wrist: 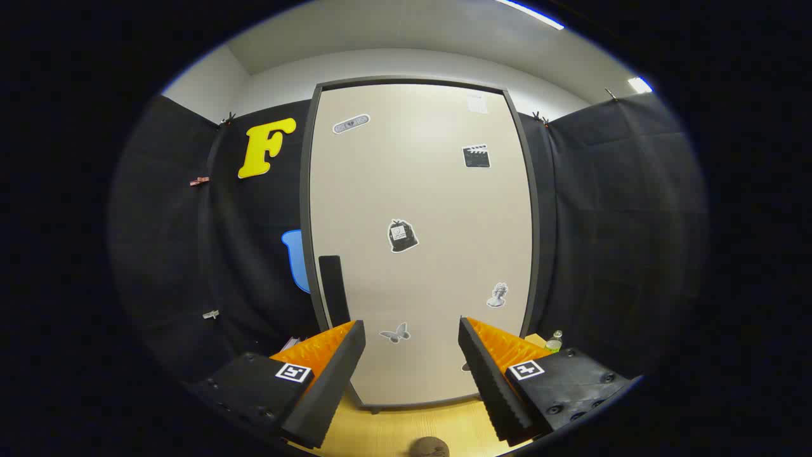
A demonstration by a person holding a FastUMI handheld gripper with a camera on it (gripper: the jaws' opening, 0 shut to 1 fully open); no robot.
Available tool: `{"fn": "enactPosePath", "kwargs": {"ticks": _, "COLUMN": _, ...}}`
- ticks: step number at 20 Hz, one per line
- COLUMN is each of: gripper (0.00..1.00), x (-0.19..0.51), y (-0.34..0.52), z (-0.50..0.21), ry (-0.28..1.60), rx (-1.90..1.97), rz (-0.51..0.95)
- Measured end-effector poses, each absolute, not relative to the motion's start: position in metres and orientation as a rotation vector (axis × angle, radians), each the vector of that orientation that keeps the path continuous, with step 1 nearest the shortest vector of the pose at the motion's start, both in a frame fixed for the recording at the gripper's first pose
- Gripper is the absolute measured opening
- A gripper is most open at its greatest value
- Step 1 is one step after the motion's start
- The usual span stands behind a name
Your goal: Open the shoe cabinet door, grab the shoes and put them into the shoe cabinet, then close the shoe cabinet door.
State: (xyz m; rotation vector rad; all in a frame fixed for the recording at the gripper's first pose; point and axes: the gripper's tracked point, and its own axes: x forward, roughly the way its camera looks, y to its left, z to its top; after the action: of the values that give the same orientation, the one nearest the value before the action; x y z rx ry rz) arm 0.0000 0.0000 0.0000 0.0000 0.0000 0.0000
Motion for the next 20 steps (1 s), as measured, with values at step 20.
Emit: {"fn": "enactPosePath", "kwargs": {"ticks": 20, "gripper": 0.97, "x": 0.014, "y": 0.03, "z": -0.009, "ry": 0.035, "rx": -0.007, "rz": 0.076}}
